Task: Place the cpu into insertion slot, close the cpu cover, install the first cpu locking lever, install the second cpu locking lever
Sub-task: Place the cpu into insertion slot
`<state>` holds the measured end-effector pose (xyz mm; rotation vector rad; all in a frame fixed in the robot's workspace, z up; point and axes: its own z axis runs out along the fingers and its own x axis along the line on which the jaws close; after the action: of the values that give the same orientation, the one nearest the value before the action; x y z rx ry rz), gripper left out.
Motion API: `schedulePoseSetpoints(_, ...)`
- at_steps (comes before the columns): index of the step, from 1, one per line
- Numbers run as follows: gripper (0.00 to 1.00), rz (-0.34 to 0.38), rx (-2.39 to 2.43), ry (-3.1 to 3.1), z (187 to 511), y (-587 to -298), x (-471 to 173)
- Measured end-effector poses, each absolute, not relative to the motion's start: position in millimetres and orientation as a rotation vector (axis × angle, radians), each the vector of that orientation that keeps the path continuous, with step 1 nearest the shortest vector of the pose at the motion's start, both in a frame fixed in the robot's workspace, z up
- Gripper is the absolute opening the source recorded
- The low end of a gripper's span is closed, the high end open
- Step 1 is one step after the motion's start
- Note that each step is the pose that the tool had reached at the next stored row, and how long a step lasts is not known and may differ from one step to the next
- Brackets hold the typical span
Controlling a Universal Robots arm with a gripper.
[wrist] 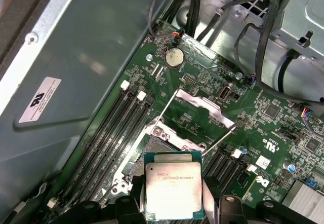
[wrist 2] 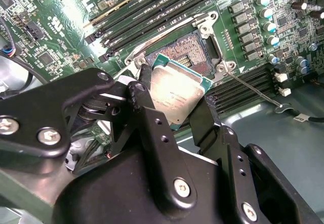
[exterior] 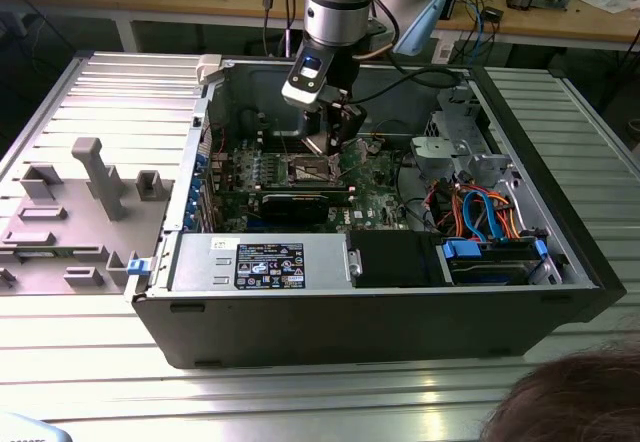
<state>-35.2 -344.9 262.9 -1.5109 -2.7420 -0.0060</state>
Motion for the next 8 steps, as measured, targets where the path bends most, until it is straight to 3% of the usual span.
schedulePoseSetpoints(8, 0.54, -0.006, -1.535, -2.728, 262.8, -344.9, -35.2)
